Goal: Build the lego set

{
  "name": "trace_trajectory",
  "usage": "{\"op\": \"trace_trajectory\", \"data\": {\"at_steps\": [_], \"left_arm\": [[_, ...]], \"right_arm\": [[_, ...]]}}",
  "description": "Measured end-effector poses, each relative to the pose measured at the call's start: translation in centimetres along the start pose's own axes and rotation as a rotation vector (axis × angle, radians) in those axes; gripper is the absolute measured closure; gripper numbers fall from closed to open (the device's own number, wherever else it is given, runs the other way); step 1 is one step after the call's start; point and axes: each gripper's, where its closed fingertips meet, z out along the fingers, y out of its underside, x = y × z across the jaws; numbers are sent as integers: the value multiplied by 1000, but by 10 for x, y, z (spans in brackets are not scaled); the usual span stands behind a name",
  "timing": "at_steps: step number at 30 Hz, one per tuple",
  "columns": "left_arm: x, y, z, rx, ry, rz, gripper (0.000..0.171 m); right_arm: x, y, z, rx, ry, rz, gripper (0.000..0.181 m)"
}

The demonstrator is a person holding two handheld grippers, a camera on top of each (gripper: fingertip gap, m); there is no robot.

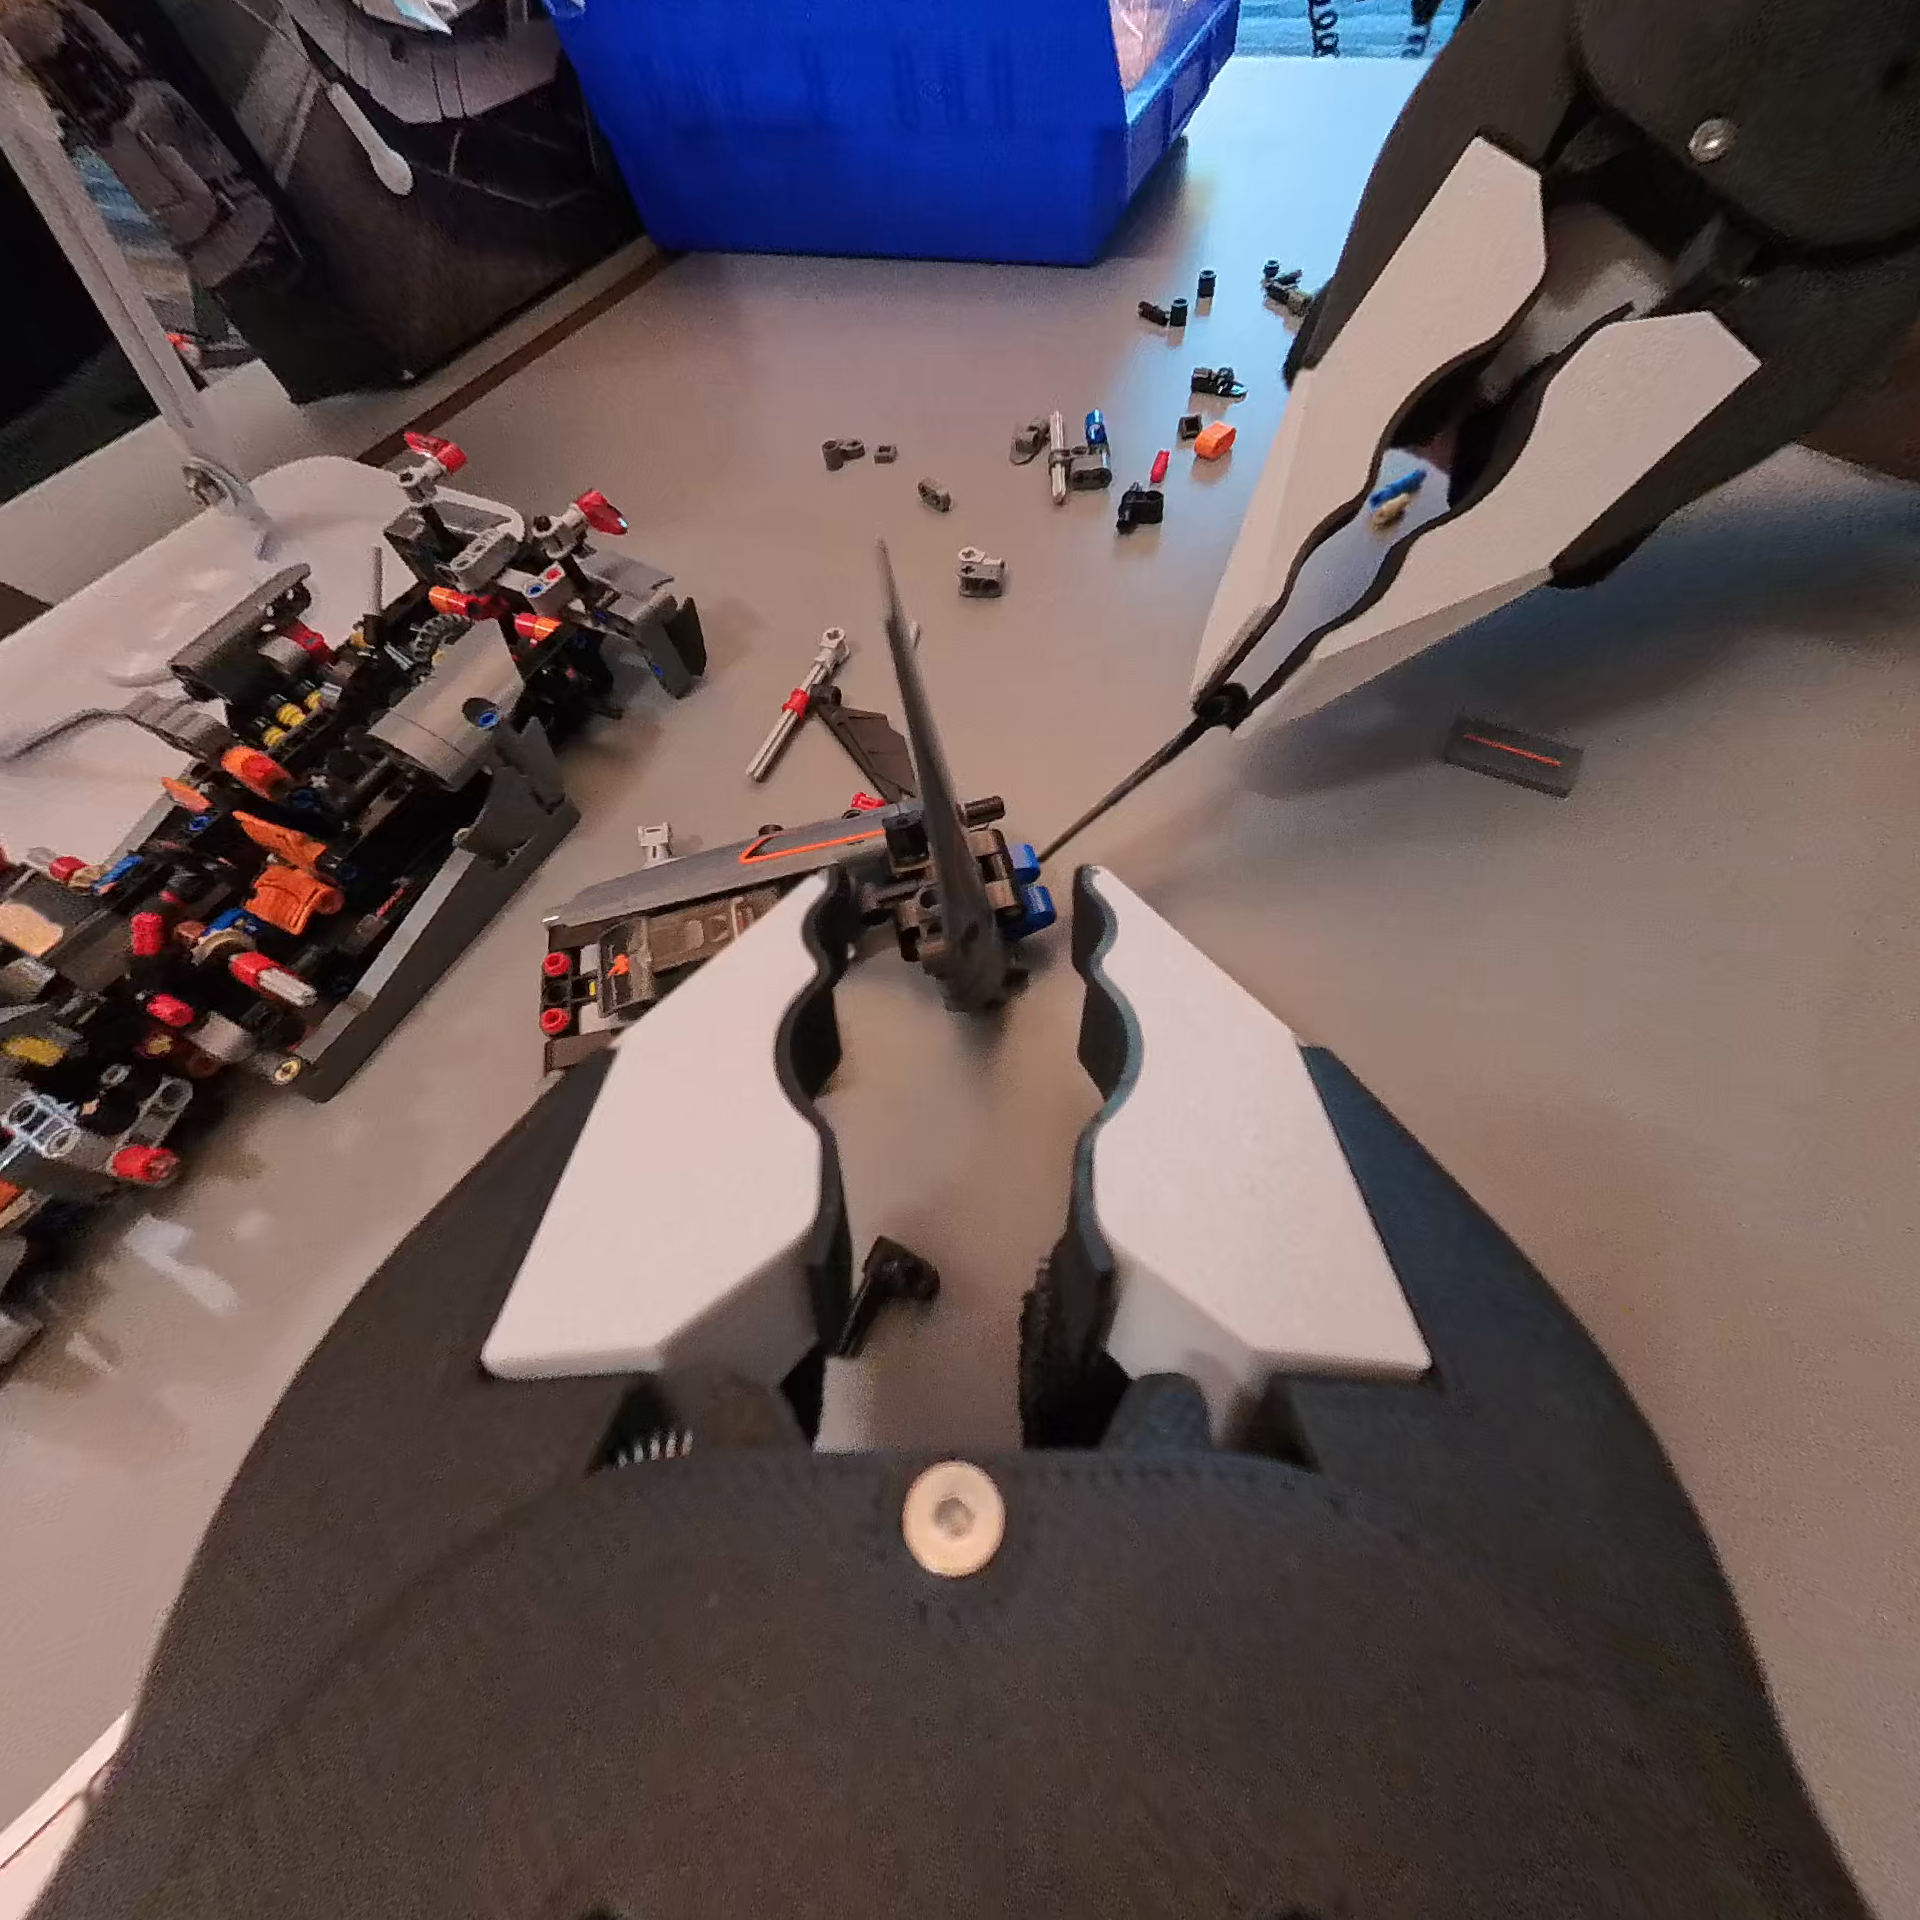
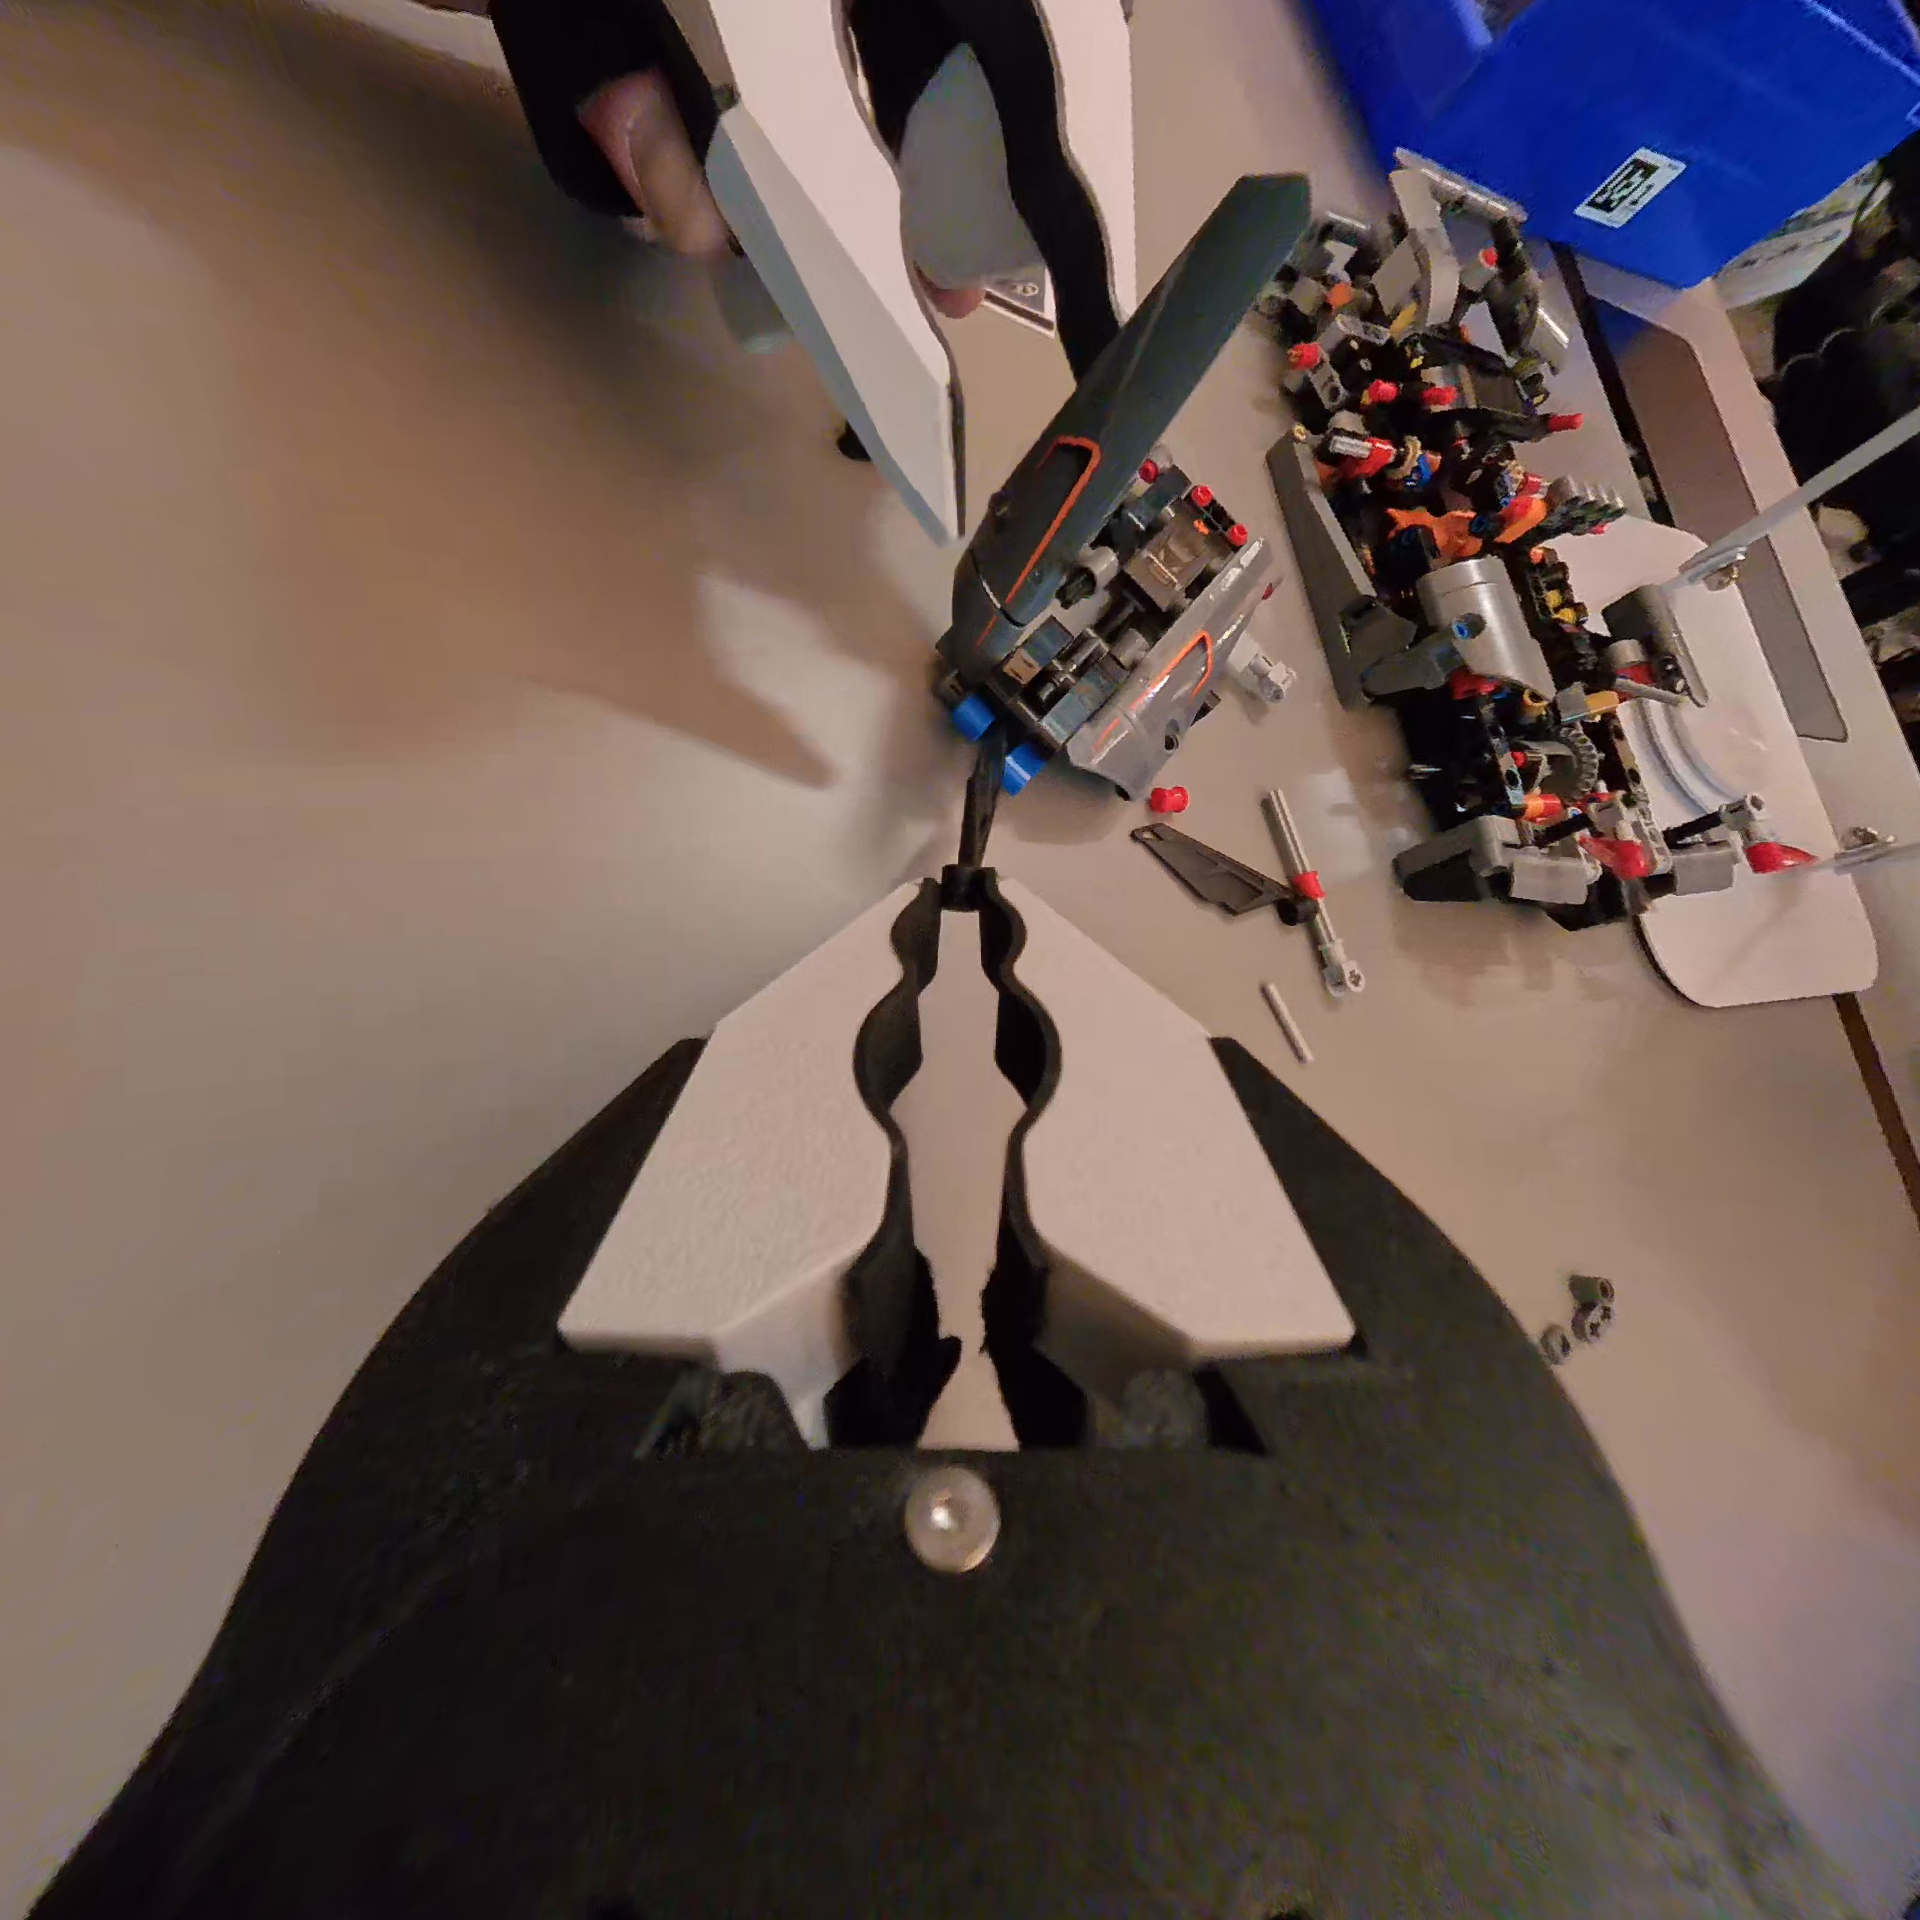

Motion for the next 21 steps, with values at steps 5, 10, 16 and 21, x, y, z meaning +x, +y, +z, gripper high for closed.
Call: {"op": "trace_trajectory", "data": {"at_steps": [5, 10, 16, 21], "left_arm": [[-3, -5, -13, 25, -25, 15, 127], [-6, -10, -23, 58, -48, 10, 125], [-9, -8, -28, 67, -73, 15, 125], [-17, -8, -35, 78, -101, 19, 126]], "right_arm": [[3, -2, -6, 18, 6, 24, 176], [4, -7, -10, 36, 6, 38, 176], [7, -14, -16, 59, 13, 50, 176], [6, -15, -21, 79, 1, 90, 176]]}}
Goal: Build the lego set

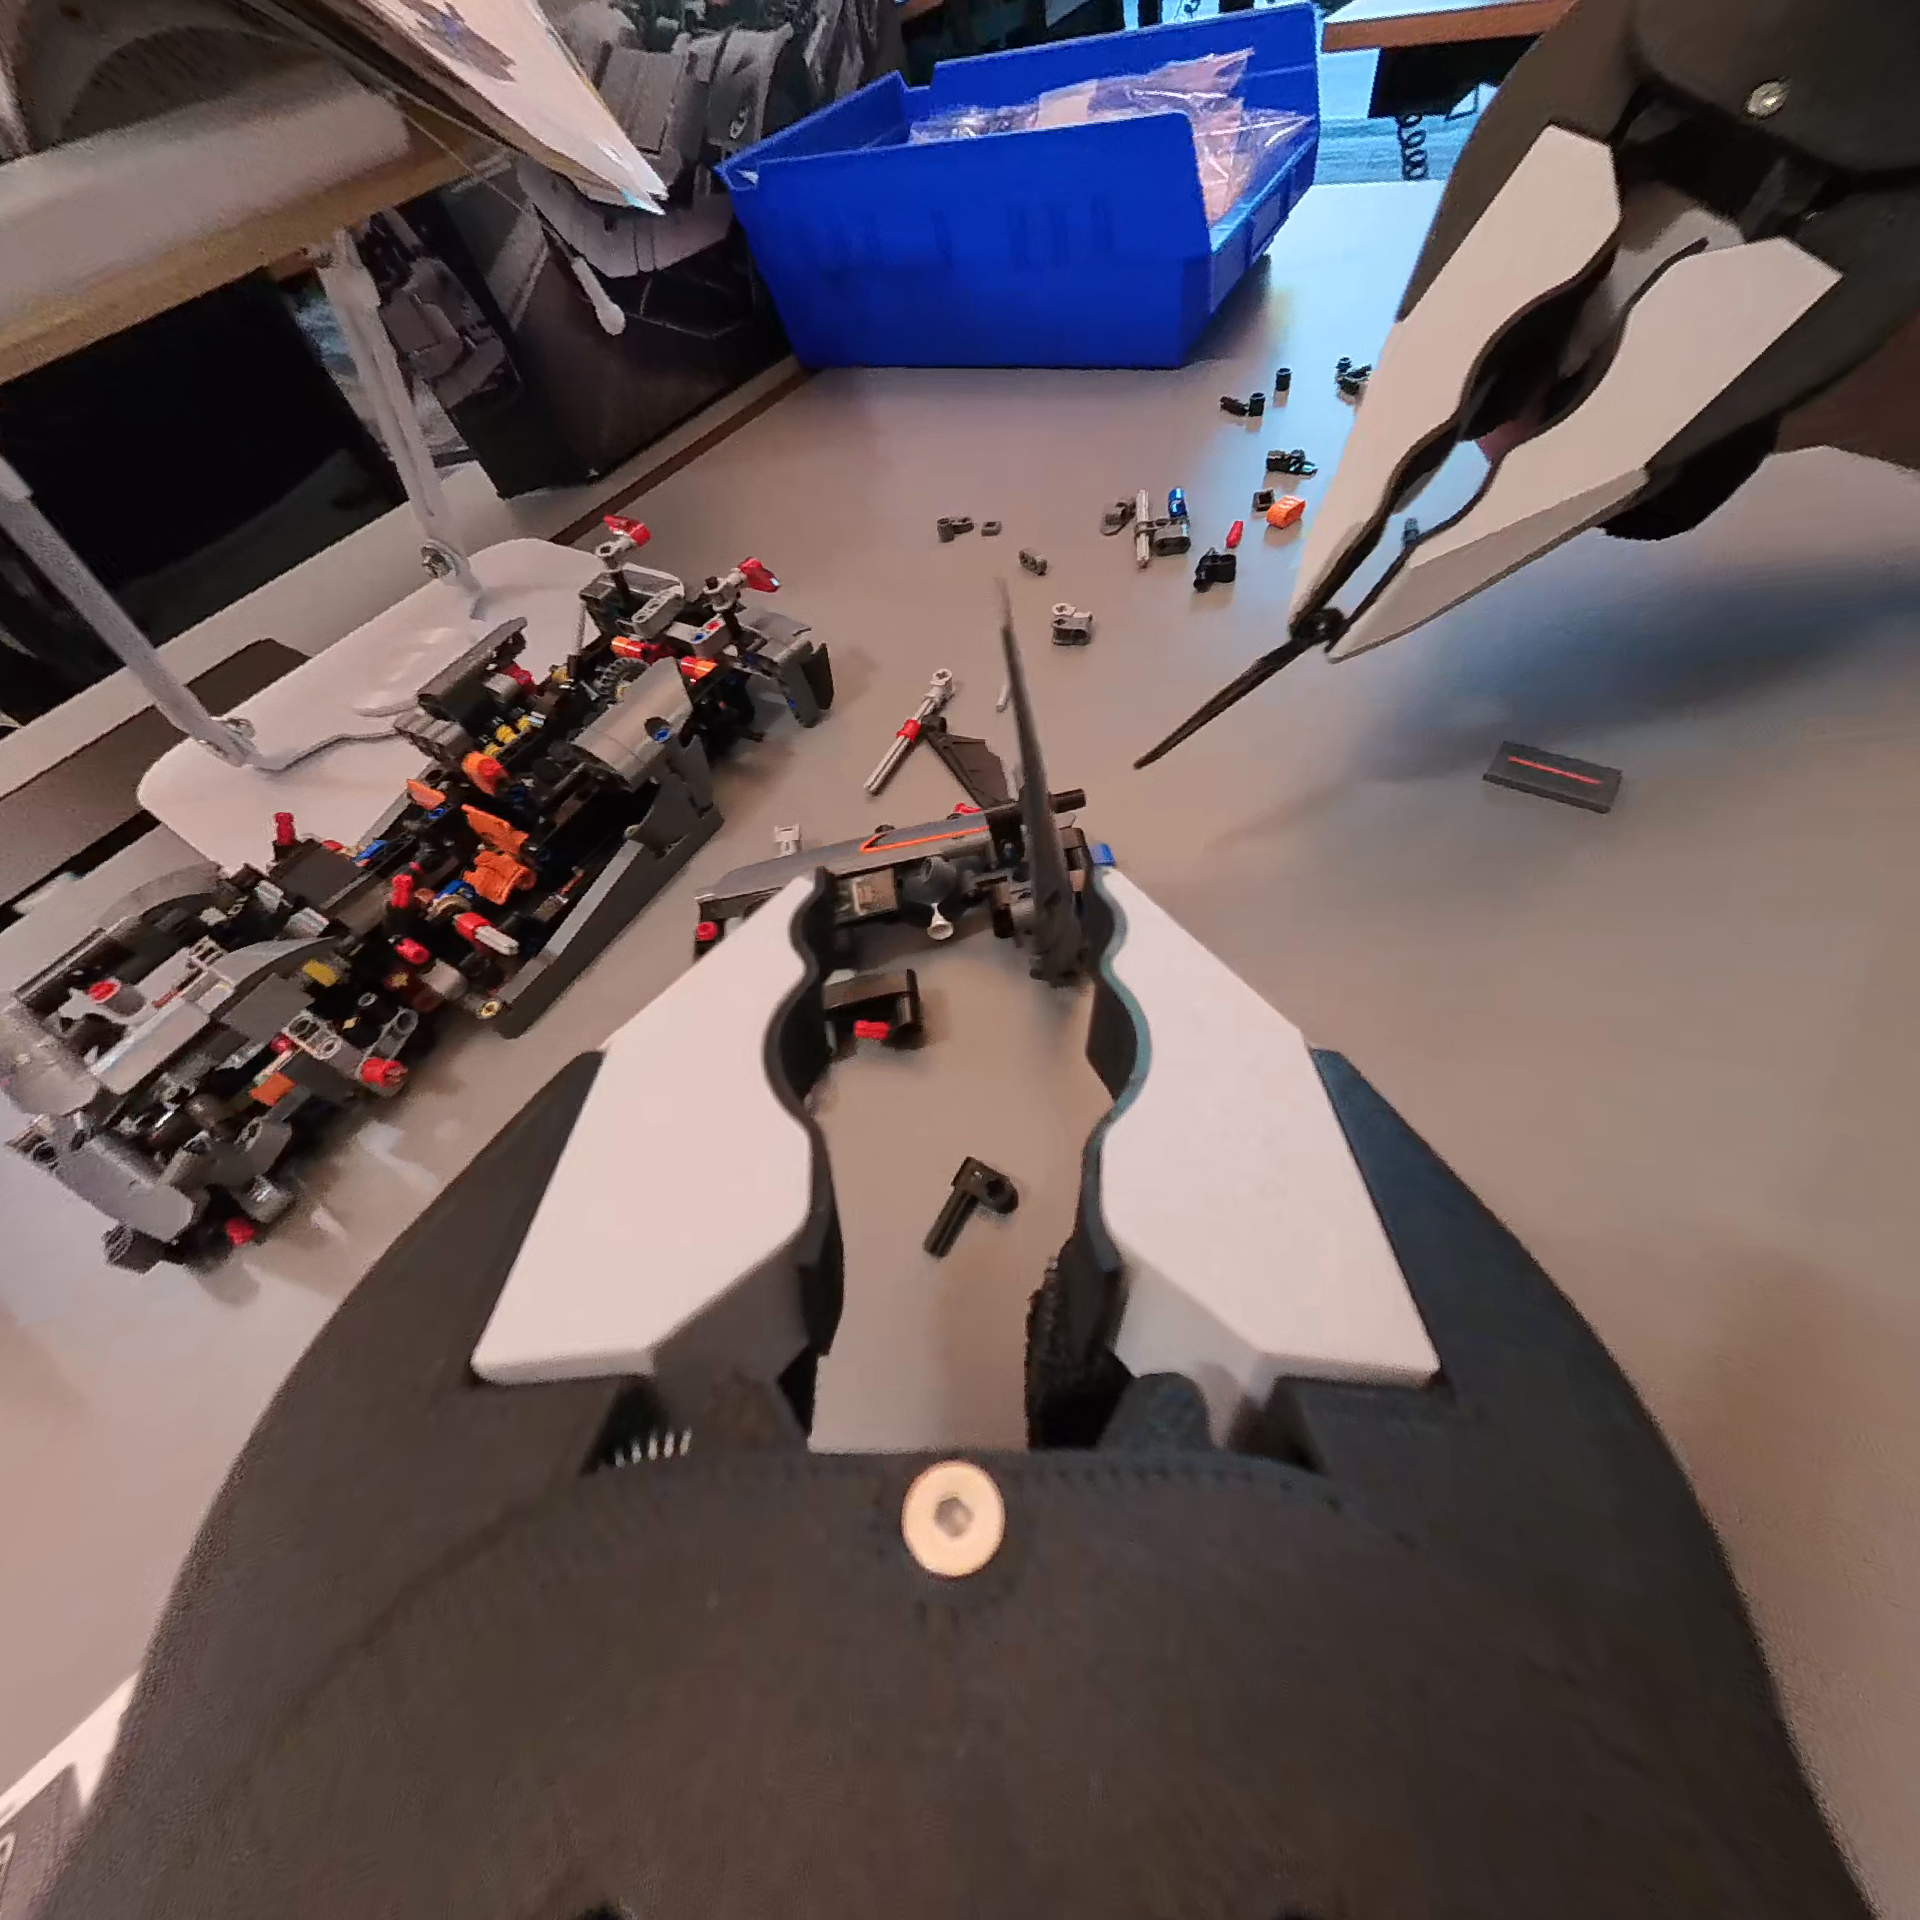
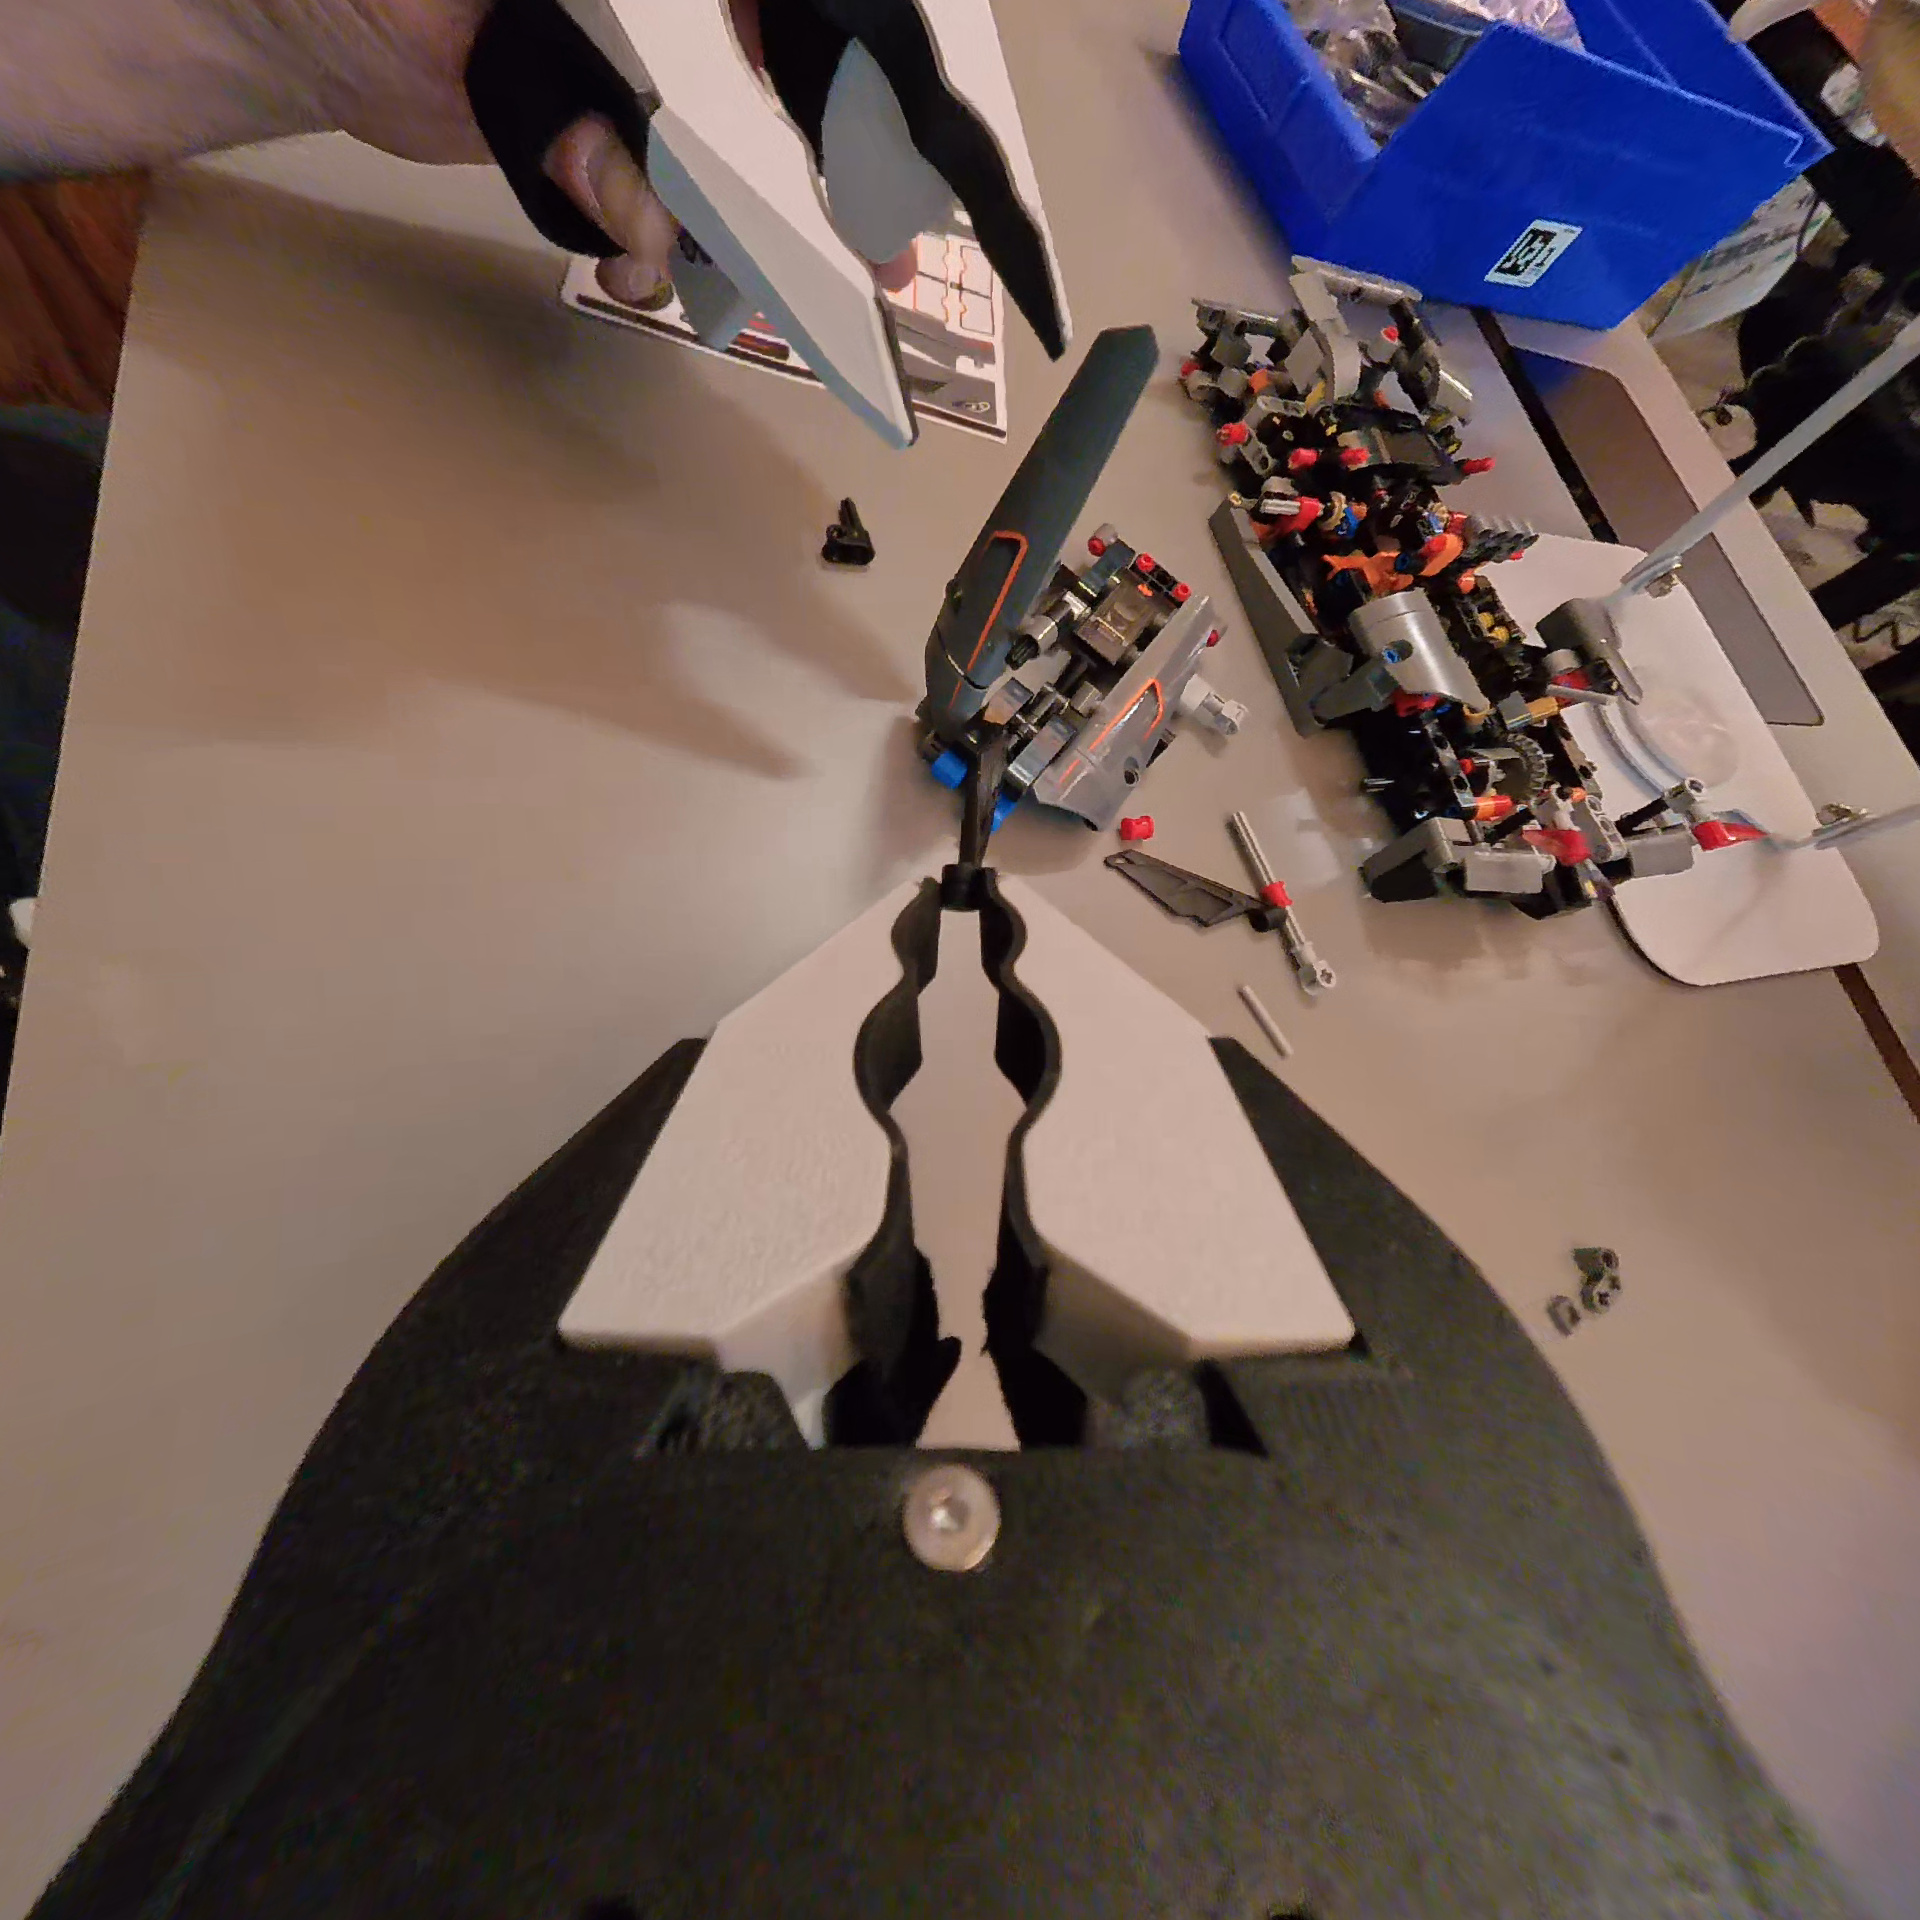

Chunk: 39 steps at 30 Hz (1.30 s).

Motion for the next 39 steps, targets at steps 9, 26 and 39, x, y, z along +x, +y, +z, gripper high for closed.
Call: {"op": "trace_trajectory", "data": {"at_steps": [9, 26, 39], "left_arm": [[-8, 2, -1, -13, -15, 19, 126], [-23, 2, -7, -48, -9, 117, 130], [12, 1, 21, -84, 199, 103, 138]], "right_arm": [[-9, 16, 3, -81, -15, -9, 176], [-32, 28, 23, -184, -31, -46, 168], [-18, 12, 15, -87, -44, 63, 159]]}}
